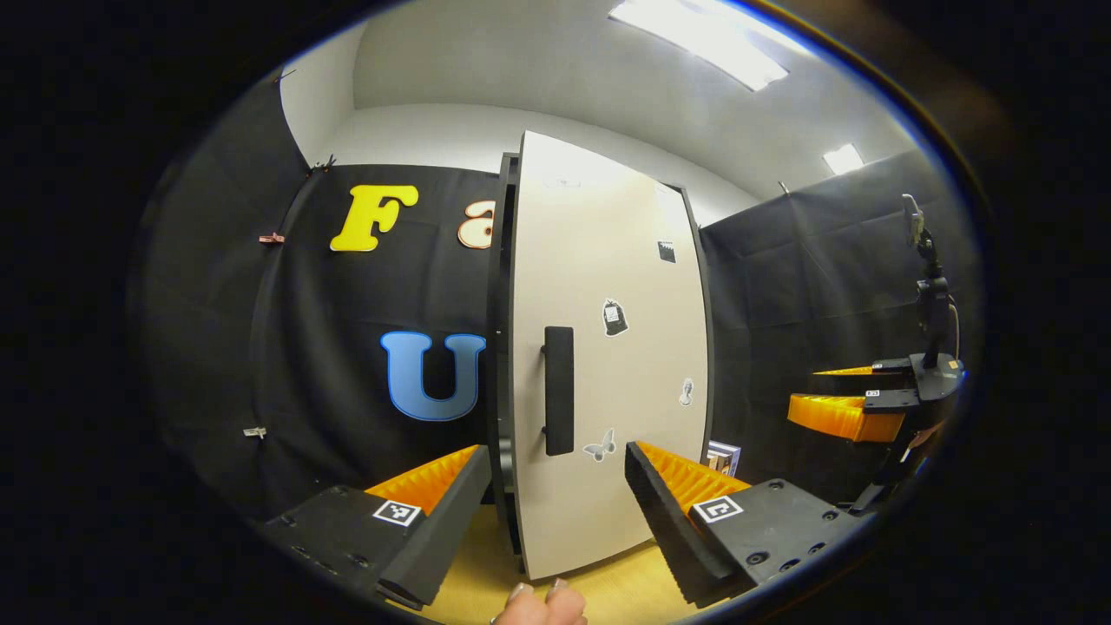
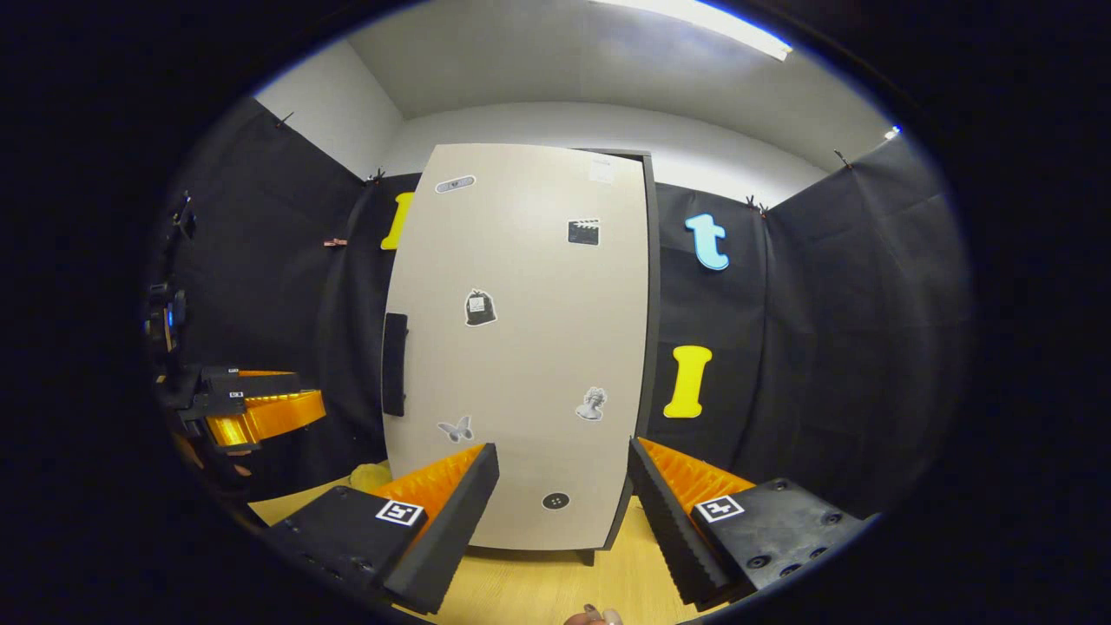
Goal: Open the cabinet door with the right hand, grasp the bottle in the cabinet with the left hand and place it on the coaster, then close the cabinet door with the right hand.
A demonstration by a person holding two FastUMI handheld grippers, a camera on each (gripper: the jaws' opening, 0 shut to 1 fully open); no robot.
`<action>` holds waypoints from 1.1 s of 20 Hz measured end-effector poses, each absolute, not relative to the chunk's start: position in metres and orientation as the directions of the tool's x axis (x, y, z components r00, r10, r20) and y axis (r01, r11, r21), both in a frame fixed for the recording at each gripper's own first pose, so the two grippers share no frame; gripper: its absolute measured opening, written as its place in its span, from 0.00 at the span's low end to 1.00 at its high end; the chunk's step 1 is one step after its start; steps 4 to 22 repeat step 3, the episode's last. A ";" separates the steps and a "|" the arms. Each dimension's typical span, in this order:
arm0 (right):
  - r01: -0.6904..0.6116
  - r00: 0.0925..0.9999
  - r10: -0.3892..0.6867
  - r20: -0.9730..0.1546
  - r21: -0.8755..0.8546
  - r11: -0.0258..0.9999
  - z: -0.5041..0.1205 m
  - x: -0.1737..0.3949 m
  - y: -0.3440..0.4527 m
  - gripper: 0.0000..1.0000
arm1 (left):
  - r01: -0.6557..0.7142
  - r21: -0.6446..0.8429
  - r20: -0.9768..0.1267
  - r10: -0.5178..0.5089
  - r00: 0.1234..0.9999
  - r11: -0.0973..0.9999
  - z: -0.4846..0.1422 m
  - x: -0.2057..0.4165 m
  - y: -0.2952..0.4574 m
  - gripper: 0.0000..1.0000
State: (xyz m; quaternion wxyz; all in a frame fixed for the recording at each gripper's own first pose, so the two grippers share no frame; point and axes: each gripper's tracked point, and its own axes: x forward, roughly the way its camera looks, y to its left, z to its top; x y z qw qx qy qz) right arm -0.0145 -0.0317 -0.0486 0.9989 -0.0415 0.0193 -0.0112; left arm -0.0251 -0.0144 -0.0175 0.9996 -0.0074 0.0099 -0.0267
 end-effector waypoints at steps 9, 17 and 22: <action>0.041 0.997 -0.047 -0.058 -0.103 0.994 -0.056 -0.015 -0.037 0.97 | 0.016 0.009 -0.029 -0.016 0.999 1.000 -0.017 -0.022 -0.009 0.98; 0.041 0.997 -0.047 -0.058 -0.103 0.994 -0.056 -0.015 -0.037 0.97 | 0.016 0.009 -0.029 -0.016 0.999 1.000 -0.017 -0.022 -0.009 0.98; 0.041 0.997 -0.047 -0.058 -0.103 0.994 -0.056 -0.015 -0.037 0.97 | 0.016 0.009 -0.029 -0.016 0.999 1.000 -0.017 -0.022 -0.009 0.98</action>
